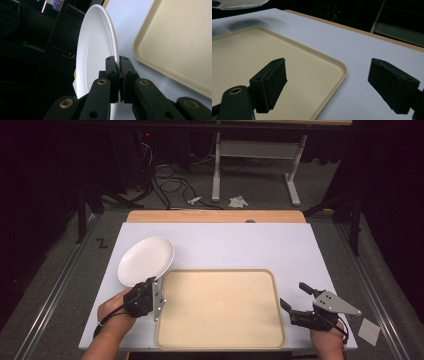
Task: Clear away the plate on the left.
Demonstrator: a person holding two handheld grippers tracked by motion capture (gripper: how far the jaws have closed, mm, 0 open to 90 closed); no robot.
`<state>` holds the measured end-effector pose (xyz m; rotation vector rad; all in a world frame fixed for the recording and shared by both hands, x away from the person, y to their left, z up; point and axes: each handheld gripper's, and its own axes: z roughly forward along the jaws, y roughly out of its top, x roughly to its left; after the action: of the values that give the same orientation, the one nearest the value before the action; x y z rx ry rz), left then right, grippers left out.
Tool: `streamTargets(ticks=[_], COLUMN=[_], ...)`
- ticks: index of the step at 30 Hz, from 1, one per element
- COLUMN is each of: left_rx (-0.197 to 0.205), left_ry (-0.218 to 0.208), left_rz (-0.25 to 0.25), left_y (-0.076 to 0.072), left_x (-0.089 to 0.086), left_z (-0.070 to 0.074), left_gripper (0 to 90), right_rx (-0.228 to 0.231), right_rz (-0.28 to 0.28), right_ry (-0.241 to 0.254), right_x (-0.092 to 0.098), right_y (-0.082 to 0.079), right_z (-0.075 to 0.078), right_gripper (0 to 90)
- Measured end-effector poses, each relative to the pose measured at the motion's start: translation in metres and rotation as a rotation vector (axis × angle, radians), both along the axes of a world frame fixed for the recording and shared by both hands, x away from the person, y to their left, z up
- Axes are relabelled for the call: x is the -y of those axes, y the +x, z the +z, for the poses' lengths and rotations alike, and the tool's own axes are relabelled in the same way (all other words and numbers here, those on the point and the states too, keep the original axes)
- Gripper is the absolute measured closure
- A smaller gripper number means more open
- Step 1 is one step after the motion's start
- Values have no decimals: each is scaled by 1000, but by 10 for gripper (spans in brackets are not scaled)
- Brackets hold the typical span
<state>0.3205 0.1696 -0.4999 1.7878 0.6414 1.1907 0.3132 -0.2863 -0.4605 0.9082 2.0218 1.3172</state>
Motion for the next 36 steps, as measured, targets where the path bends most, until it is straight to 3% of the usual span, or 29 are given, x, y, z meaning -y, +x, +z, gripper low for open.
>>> streamTargets(ticks=[6, 17, 24, 36], left_rx=[14, 54, 74, 72], left_ry=[-1, 24, 18, 23], left_rz=[-36, -151, -234, -339], left_y=[-12, -35, -47, -60], left_x=[11, 43, 67, 100], left_z=[4, 12, 15, 14], left_gripper=[871, 869, 868, 869], right_rx=[1, 2, -1, -3], right_rz=[-4, -5, -4, -3], right_ry=[0, 3, -3, -5], right_x=[0, 0, 0, -1], right_y=[-1, -1, -1, -1], right_z=[1, 0, 0, 0], right_gripper=[162, 162, 162, 162])
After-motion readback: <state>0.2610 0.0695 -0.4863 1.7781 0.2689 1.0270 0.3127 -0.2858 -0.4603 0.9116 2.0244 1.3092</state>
